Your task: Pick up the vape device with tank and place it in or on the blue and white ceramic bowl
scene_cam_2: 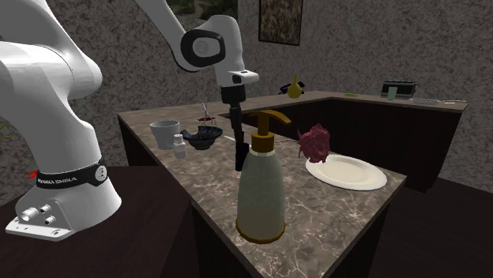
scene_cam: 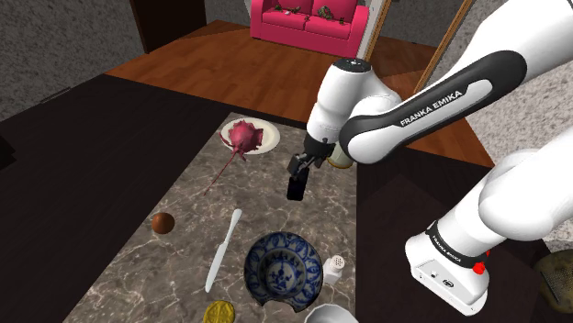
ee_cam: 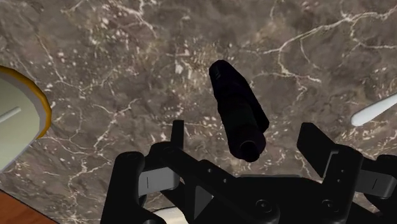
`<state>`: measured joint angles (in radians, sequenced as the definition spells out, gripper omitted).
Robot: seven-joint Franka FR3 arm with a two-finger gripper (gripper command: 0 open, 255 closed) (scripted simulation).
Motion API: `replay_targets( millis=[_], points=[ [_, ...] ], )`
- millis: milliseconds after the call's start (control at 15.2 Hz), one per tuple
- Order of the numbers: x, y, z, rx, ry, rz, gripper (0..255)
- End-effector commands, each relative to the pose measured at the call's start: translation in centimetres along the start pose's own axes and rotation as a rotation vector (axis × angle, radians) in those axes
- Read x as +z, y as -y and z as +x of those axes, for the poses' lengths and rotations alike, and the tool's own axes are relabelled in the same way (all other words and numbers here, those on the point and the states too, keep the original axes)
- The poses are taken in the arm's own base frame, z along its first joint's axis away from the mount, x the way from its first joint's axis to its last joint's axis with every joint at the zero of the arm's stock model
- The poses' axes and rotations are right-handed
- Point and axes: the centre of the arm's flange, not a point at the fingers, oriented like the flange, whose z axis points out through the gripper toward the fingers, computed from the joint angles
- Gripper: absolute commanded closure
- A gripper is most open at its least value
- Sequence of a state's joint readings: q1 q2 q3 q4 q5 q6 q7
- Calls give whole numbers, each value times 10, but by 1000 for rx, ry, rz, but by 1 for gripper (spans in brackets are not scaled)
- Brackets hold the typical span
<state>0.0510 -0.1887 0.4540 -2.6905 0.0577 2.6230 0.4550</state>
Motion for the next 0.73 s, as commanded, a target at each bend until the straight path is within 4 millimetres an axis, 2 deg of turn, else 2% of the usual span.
replay_targets(
  millis=[0,396,462,660],
  points=[
    [4,0,-1,0,-1,0,0],
    [4,0,-1,0,-1,0,0],
    [4,0,-1,0,-1,0,255],
    [4,0,-1,0,-1,0,255]
  ],
)
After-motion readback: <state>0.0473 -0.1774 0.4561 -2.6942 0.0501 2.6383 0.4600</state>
